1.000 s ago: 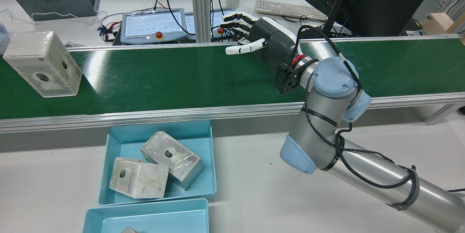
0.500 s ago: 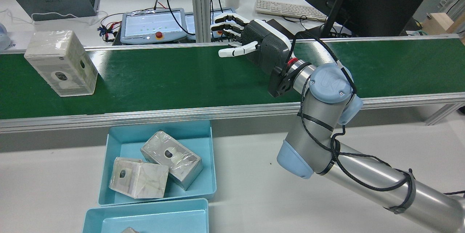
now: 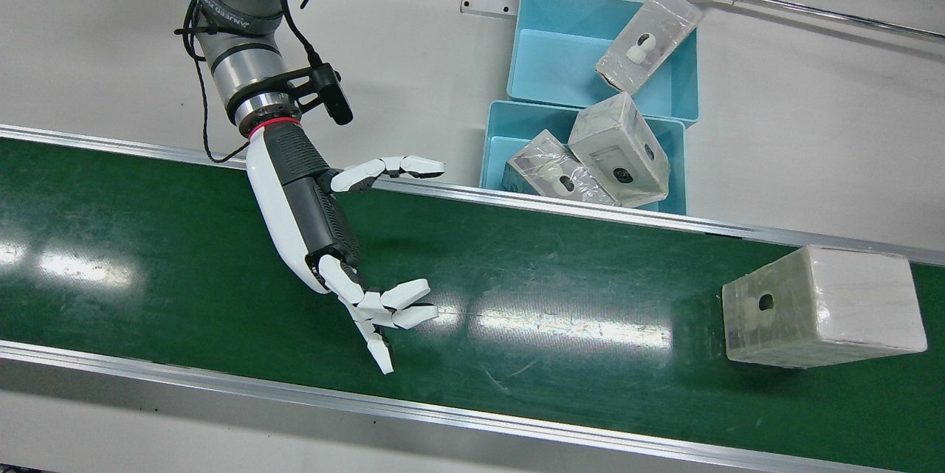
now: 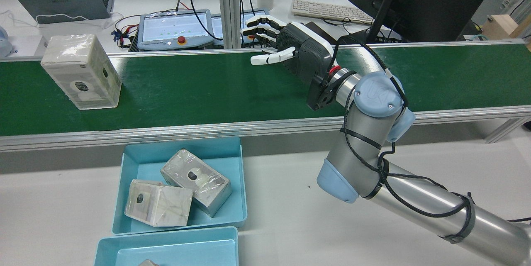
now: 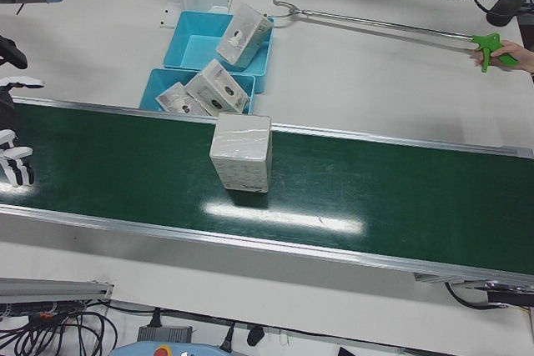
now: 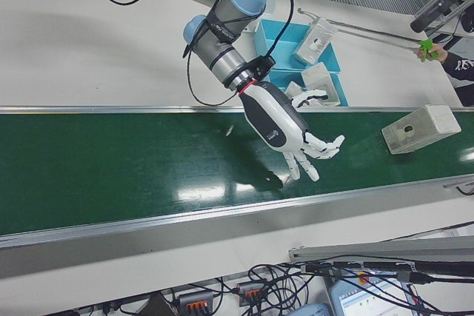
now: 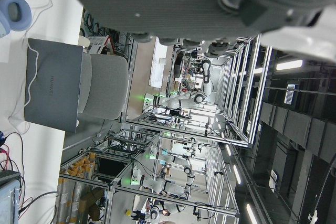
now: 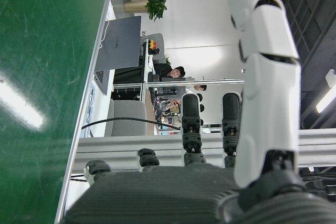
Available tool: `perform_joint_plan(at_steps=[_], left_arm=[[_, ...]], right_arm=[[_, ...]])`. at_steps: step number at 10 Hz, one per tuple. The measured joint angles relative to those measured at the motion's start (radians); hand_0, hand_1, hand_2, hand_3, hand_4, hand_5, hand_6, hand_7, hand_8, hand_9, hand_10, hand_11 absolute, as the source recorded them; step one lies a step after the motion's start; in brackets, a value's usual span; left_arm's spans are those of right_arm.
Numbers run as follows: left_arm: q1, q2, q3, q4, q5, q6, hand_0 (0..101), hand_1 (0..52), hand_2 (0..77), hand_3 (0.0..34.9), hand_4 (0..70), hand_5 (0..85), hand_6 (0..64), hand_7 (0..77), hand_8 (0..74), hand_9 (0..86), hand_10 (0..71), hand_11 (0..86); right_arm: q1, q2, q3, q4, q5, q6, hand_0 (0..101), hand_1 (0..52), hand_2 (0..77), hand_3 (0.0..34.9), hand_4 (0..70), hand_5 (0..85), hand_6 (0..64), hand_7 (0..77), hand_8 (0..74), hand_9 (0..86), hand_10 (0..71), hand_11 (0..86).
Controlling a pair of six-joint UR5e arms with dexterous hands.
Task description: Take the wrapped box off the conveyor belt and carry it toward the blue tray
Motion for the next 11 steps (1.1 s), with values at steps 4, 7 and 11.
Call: perform_joint_plan(at_steps=[4, 7, 11], left_arm=[[0.000, 0.000, 0.000, 0.000, 0.000, 0.000, 0, 0.0, 0.5, 0.0, 0.0, 1.1, 0.0, 0.0, 0.0, 0.0, 0.5, 0.0], [0.000, 0.000, 0.000, 0.000, 0.000, 0.000, 0, 0.0, 0.5, 0.0, 0.0, 1.1, 0.0, 0.5, 0.0, 0.0, 0.0, 0.0], [0.000, 0.000, 0.000, 0.000, 0.000, 0.000, 0, 0.0, 0.5, 0.0, 0.0, 1.1, 0.0, 0.5, 0.0, 0.0, 0.0, 0.0]], right_arm=[[0.014, -0.001, -0.001, -0.001, -0.002, 0.002, 54, 21.3, 29.5, 22.4, 14.7, 38.7, 7.6, 31.1, 1.1, 8.2, 0.0, 1.6], [0.016, 0.001, 0.002, -0.001, -0.002, 0.001, 54, 22.9, 27.8, 22.2, 14.7, 38.7, 7.6, 31.1, 1.1, 8.2, 0.0, 1.1], [0.014, -0.003, 0.008, -0.002, -0.003, -0.001, 52, 20.7, 26.7, 22.4, 14.7, 38.7, 7.6, 31.1, 0.0, 7.6, 0.0, 1.6]])
